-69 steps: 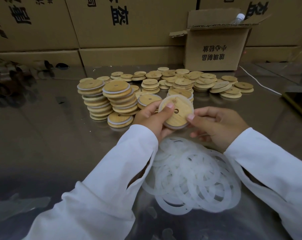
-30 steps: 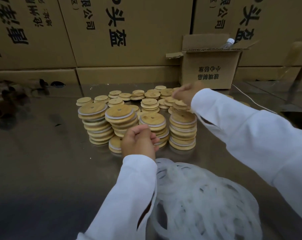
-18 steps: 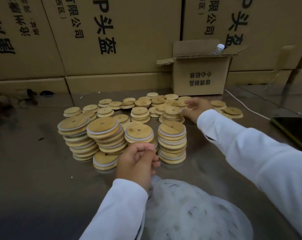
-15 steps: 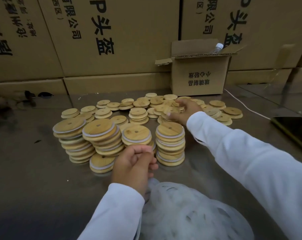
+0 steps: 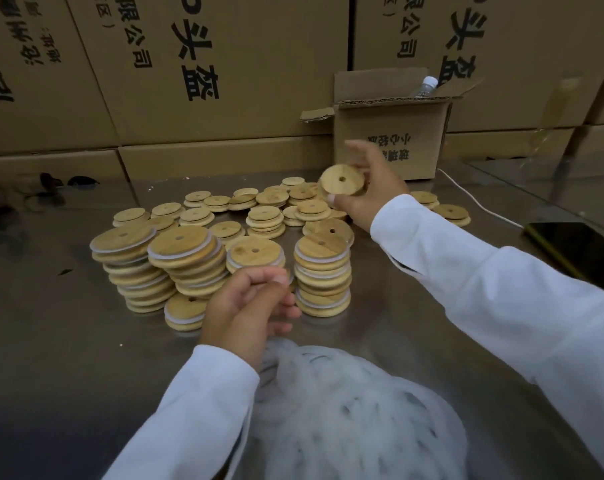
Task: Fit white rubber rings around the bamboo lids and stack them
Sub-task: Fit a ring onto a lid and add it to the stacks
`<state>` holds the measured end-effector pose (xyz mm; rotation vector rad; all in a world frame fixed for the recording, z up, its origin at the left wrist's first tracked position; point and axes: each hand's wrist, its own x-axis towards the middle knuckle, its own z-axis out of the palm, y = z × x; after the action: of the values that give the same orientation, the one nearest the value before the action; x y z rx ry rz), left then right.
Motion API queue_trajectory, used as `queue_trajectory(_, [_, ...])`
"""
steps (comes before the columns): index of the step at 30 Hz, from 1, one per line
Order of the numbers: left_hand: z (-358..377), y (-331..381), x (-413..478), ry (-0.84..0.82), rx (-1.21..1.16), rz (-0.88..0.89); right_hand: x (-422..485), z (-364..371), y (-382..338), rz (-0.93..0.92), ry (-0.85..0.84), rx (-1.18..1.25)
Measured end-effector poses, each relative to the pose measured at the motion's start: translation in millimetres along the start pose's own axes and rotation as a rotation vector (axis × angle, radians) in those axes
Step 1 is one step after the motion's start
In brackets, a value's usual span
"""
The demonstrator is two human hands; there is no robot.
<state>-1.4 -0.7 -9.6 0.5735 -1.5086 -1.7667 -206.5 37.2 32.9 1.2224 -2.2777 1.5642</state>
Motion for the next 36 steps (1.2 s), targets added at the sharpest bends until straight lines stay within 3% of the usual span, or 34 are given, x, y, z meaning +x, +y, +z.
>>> queue_trajectory(6, [1, 8, -1, -0.033, -0.130, -0.077, -68, -24, -61, -0.210, -0.130, 0.064])
queue_trajectory(9, [2, 9, -5, -0.129, -0.184, -0.099, -110, -23, -71, -0.238, -0.206, 0.091])
queue_trajectory(13, [4, 6, -13, -0.210, -0.185, -0.050, -144, -19, -65, -0.203, -0.247, 0.129])
queue_trajectory(17, [4, 0, -13, -0.139, -0.088, -0.047, -150, -22, -53, -0.169, -0.240, 0.188])
queue_trajectory(20, [1, 2, -7, -0.056, -0.155, -0.066, -149, -20, -38, 0.013, -0.143, 0.203])
queue_trajectory(22, [-1, 3, -4, -0.007, -0.208, -0.081, -148, -16, -29, 0.107, -0.187, 0.053])
queue_trajectory(26, [-4, 1, -3, -0.005, -0.209, -0.089, -146, -12, -22, 0.115, -0.389, -0.322])
queue_trajectory(36, [-3, -2, -3, -0.063, -0.208, -0.136, -153, -4, -28, 0.094, -0.389, -0.177])
